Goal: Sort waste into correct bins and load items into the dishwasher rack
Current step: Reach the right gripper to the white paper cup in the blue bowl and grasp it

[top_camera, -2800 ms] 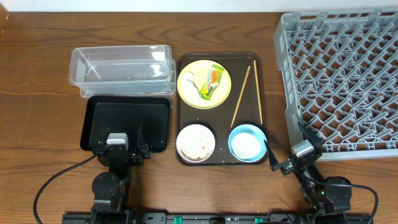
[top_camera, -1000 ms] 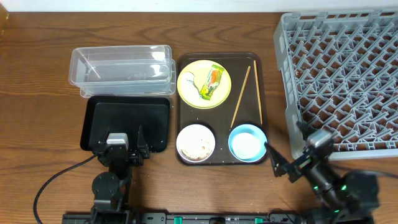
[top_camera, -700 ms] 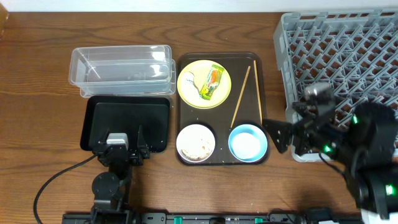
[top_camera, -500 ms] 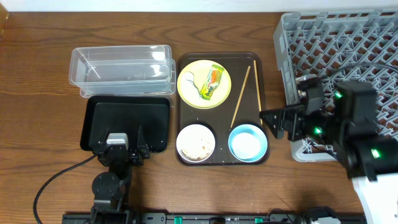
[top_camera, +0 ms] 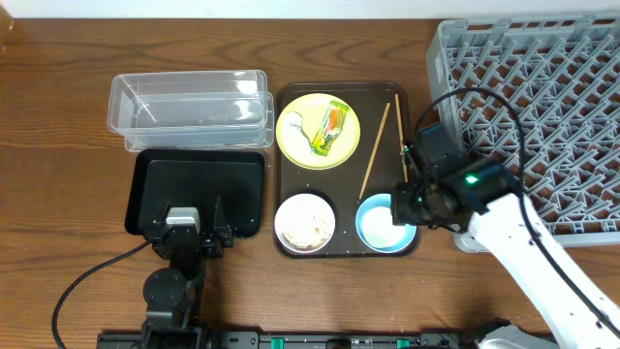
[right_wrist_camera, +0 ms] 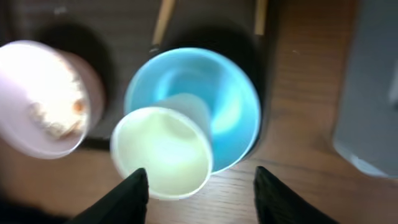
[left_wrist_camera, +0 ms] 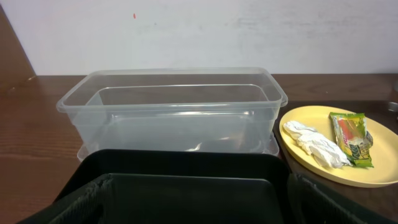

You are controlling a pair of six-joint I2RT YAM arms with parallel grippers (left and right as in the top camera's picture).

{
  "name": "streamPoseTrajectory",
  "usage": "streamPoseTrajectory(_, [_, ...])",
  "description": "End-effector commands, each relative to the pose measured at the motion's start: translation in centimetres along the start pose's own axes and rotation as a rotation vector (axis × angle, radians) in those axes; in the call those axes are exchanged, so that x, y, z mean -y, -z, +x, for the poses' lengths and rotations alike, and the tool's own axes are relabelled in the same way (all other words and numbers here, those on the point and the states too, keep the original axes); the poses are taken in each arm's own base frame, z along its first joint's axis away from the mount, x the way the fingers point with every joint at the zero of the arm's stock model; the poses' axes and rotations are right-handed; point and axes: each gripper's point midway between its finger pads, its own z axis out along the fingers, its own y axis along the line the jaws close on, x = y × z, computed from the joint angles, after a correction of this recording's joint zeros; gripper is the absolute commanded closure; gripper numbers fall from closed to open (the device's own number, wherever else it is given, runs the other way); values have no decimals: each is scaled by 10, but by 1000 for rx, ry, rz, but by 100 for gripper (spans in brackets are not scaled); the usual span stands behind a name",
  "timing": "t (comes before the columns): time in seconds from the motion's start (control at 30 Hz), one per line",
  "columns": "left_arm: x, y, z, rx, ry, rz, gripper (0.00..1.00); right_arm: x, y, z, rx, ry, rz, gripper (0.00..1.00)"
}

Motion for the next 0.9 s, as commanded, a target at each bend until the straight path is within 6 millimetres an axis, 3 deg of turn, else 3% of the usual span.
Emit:
streamPoseTrajectory(0.0, [-2, -2, 19, -52, 1, -11, 10, 13, -15, -2, -2, -70, 104, 54])
streamPoseTrajectory(0.13, [-2, -2, 19, -52, 1, -11, 10, 17, -34, 5, -63, -69, 132, 56])
streamPoseTrajectory(0.27, [-2, -2, 19, -52, 1, -11, 10, 0, -52, 15, -124, 21, 21, 56])
streamPoseTrajectory(0.47, [-2, -2, 19, -52, 1, -11, 10, 2, -55, 15, -120, 27, 29, 57])
streamPoseTrajectory(0.63, [-2, -2, 19, -52, 1, -11, 10, 16, -55, 14, -103, -18, 109, 87])
streamPoseTrajectory(0.67, [-2, -2, 19, -52, 1, -11, 10, 19, -54, 13, -96, -21, 121, 90])
streamPoseTrajectory(0.87, [-2, -2, 19, -52, 1, -11, 10, 16, -54, 19, -119, 9, 110, 78])
